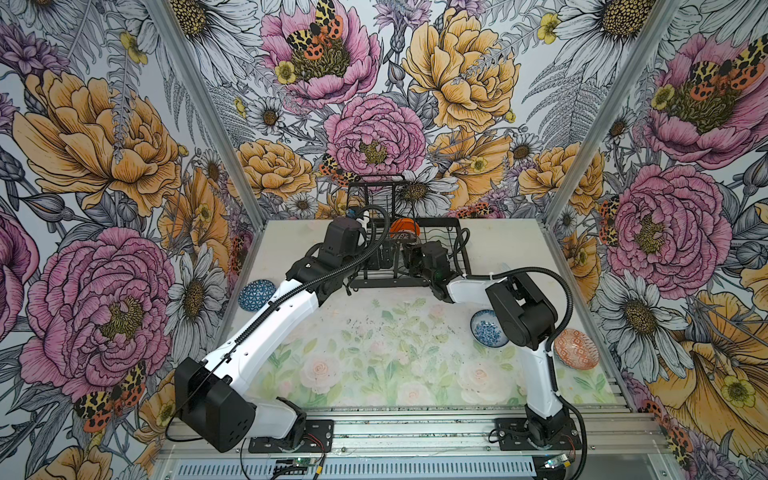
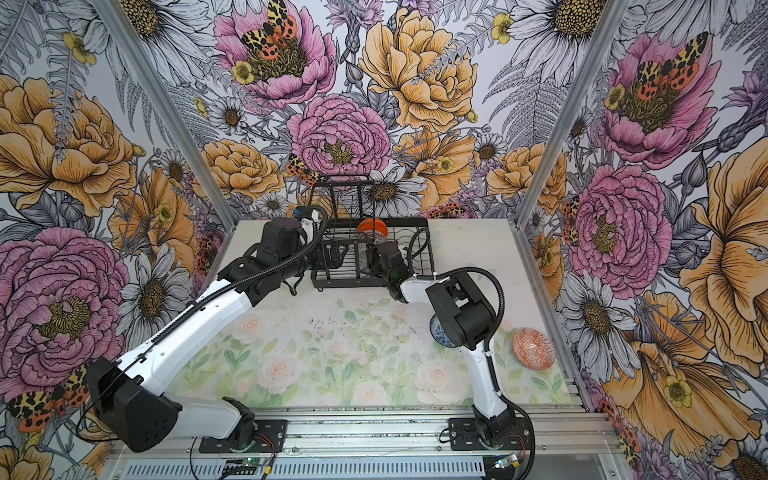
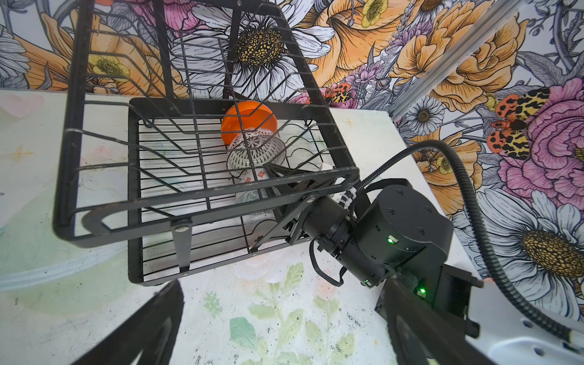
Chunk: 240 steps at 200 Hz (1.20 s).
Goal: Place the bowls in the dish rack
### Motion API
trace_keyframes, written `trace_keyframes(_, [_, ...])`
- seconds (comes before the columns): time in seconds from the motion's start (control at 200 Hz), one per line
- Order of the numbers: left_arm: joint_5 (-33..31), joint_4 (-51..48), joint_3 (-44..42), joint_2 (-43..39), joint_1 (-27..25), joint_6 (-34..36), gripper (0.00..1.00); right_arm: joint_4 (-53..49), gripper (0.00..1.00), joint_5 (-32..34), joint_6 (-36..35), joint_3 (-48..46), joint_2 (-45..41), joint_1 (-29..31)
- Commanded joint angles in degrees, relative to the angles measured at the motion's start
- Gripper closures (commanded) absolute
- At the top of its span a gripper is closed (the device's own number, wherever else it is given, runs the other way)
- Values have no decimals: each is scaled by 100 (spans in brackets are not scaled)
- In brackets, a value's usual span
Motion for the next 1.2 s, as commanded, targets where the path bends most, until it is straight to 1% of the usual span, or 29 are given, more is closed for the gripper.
trace_keyframes(0.0, [-189, -38, 8, -173, 7, 70, 1, -88, 74, -123, -19, -82, -135, -47])
trace_keyframes(0.585, [-186, -74, 175, -96, 23, 89, 1, -84, 68, -365, -185, -52, -228, -323])
trace_keyframes(0.796, [-182, -75, 246, -34, -1, 71, 1, -101, 68, -438, -229, -55, -286, -377])
trace_keyframes(1.196, [-221, -77, 224, -43, -23, 46, 1, -140, 63, -562, -380, -139, -466, -455])
